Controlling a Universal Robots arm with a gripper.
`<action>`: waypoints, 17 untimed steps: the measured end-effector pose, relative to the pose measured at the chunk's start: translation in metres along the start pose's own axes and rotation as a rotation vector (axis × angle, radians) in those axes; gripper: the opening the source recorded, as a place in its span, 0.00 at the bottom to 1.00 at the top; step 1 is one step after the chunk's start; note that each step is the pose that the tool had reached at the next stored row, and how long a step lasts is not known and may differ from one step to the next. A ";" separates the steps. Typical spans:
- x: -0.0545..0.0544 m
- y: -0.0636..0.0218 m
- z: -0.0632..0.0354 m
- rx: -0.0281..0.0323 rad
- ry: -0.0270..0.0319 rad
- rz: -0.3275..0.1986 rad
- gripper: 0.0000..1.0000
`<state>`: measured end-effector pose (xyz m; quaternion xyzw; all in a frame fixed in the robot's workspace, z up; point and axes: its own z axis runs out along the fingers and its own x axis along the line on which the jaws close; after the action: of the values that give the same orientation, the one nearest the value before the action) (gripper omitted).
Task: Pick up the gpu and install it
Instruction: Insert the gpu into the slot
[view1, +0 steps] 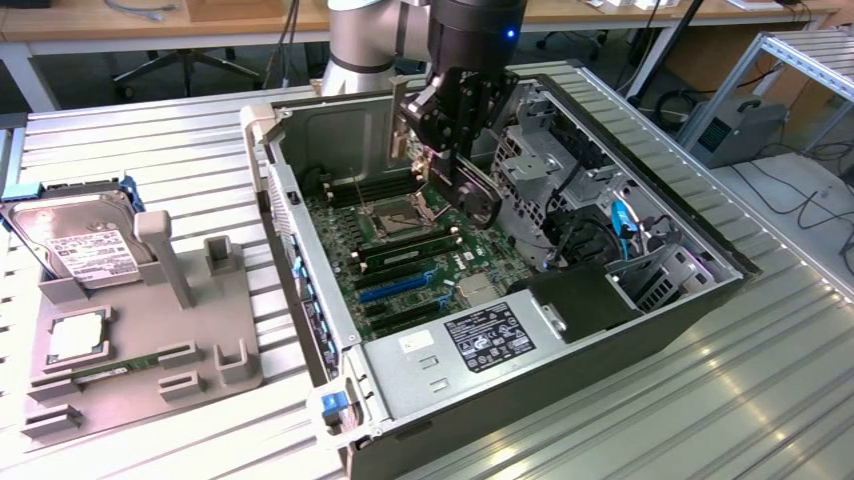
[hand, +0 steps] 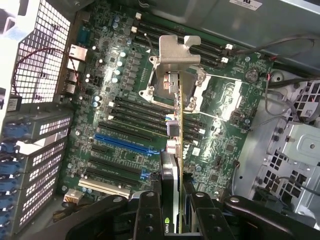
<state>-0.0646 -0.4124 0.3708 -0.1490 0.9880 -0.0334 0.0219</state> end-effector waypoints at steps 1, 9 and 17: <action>0.000 0.0000 0.0000 -0.0001 -0.0002 -0.003 0.27; 0.000 0.0000 0.0000 -0.0012 -0.0025 -0.034 0.27; 0.000 0.0000 0.0000 -0.0022 -0.0047 -0.064 0.27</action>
<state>-0.0646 -0.4124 0.3708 -0.1807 0.9827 -0.0326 0.0230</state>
